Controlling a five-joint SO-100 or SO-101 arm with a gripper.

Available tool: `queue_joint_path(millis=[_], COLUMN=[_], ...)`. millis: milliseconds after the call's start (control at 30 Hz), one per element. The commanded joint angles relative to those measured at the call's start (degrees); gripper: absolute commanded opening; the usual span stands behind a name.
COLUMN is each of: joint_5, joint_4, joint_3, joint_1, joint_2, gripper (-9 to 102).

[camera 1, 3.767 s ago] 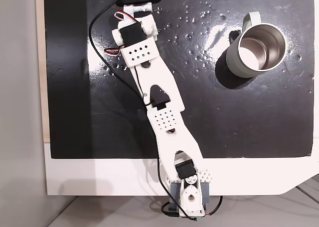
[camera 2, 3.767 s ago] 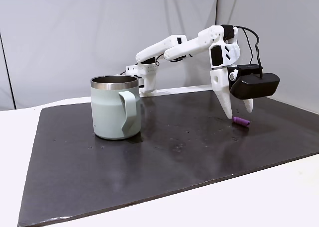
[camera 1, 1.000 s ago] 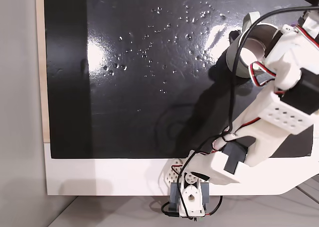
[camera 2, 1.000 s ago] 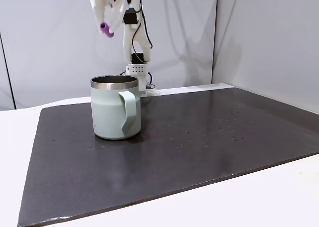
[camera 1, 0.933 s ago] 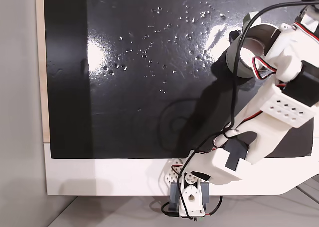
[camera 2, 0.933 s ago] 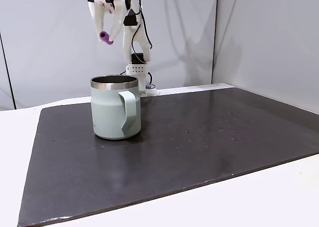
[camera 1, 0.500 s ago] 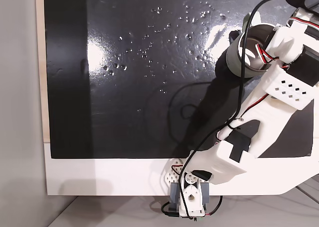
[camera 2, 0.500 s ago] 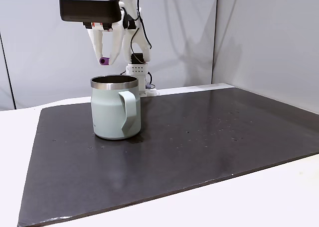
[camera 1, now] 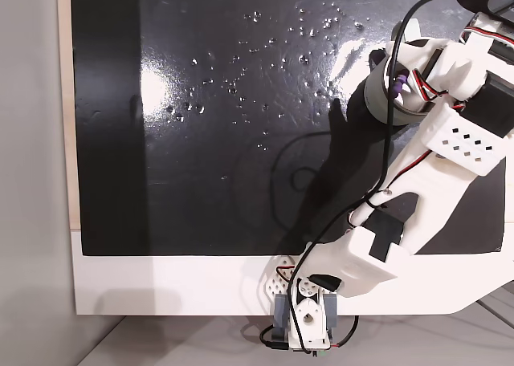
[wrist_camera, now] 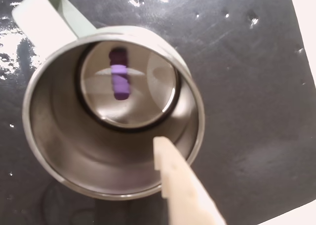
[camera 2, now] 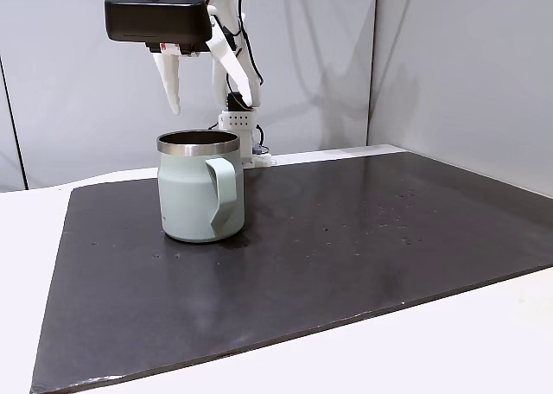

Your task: Grasp a pengrip and put it in the cup.

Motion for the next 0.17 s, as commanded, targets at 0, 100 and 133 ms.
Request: queue_joint_path(millis=[0,100,133], joint_5=[-0.2,-0.3,-0.3], joint_4=[-0.2,-0.2,-0.2], joint_3=[-0.3,-0.3,-0.4], joint_1=[0.2,0.2,0.2], joint_2=[0.8,0.9,0.9], gripper=[41,41,41])
